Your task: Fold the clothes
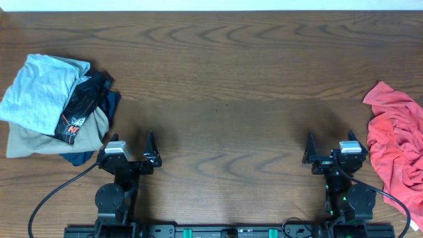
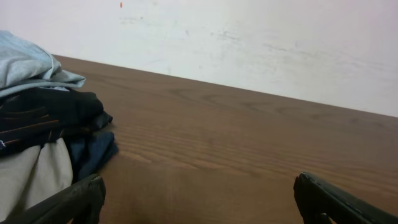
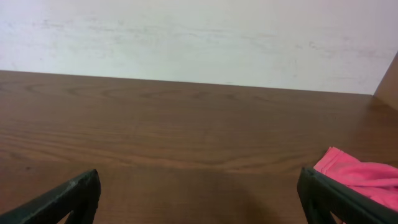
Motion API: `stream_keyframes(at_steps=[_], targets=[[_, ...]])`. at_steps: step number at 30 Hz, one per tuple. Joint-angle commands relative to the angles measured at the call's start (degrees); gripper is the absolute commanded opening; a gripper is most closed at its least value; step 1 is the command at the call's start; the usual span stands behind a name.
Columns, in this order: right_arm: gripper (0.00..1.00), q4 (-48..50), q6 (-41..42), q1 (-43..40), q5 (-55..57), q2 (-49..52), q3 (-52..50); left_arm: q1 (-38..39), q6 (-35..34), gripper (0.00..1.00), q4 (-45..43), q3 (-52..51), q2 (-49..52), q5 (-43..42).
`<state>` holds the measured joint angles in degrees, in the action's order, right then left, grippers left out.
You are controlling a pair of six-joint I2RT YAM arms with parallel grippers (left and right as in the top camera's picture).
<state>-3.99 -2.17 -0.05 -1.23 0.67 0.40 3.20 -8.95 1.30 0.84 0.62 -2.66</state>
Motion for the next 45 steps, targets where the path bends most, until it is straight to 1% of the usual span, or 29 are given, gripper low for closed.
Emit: stream_keyframes(at_steps=[1,21,23,26,28,30,35,38,42,45], targets=[[0.99,-0.26,-0.68,-0.26,0.37,-0.28,-0.09,-0.24,0.59,0.98,2.54,-0.61,-0.39,0.70],[0.99,-0.24,-0.63,-0.26,0.35,-0.28,-0.09,-0.24,0.57,0.98,2.54,-0.61,-0.39,0.68],[0.99,0.37,1.86,-0.26,0.13,-0.28,-0.09,-0.24,0.55,0.98,2.54,-0.61,-0.39,0.61],[0.99,0.98,7.87,-0.26,-0.48,-0.28,-0.09,-0.24,-0.15,0.98,2.43,-0.61,-0.39,0.24],[0.99,0.72,8.81,-0.26,-3.02,-0.28,-0.04,-0.24,-2.69,0.98,2.51,-0.57,-0.33,-0.61],[0.99,-0.22,8.81,-0.26,-5.14,-0.28,0.33,-0.24,-2.71,0.98,3.02,0.02,-0.02,-3.21],[0.99,-6.80,8.79,-0.26,-4.81,-0.28,4.61,-0.24,-2.71,0.98,8.74,4.83,2.78,-4.70],[0.99,-12.39,8.81,-0.28,-4.52,0.66,8.90,-0.24,-2.71,0.98,14.71,10.86,7.10,-5.49],[0.99,-18.91,8.81,-0.28,-3.76,5.25,14.47,-0.24,-2.71,0.98,22.03,18.60,13.75,-8.13],[0.99,-22.97,8.81,-0.28,-3.69,11.63,19.28,-0.24,-2.69,0.98,27.47,24.59,19.43,-8.94]])
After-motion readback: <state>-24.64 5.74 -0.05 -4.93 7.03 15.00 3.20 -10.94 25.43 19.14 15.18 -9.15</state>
